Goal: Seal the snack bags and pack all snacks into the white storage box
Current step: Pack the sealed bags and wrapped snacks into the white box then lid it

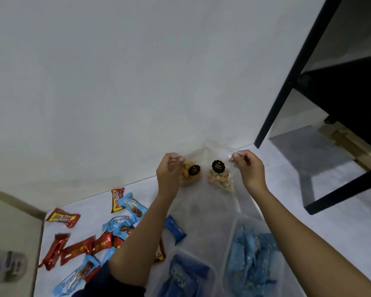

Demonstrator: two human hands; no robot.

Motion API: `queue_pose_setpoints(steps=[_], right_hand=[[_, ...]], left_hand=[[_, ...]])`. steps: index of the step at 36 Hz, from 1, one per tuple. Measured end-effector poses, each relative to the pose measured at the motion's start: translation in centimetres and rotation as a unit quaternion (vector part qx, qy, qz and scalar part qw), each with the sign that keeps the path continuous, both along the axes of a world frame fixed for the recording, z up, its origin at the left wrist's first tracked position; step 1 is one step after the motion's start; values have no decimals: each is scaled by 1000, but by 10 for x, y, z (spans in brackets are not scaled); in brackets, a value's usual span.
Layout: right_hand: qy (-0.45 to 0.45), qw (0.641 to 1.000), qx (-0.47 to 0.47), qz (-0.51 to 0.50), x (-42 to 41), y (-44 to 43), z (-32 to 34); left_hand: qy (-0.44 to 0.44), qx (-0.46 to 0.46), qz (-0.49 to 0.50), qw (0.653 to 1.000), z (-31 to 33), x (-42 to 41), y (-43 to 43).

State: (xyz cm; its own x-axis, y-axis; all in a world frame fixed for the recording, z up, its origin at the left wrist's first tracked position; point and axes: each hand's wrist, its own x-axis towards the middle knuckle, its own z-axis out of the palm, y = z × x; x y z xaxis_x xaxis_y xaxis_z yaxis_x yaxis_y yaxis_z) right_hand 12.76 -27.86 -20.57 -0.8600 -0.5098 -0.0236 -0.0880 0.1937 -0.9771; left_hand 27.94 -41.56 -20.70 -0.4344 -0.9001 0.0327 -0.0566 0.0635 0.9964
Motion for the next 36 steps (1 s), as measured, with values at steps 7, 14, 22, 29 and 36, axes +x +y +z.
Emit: queue_pose_setpoints(steps=[7,14,22,29,36], right_hand=[[28,997,-68,-9,45,-1,47],[61,993,-101,15,104,-25,122],[109,977,-160,92,199,-96,197],[133,958,-172,188,296,-161,221],[93,942,-199,254,394,-207,211]], left_hand=[[24,-13,-25,999,37,44,0],[43,-57,-52,996,111,115,-29],[32,-141,-27,989,185,230,-89],[25,-182,63,981,209,348,-139],[55,-124,165,977,192,465,-167]])
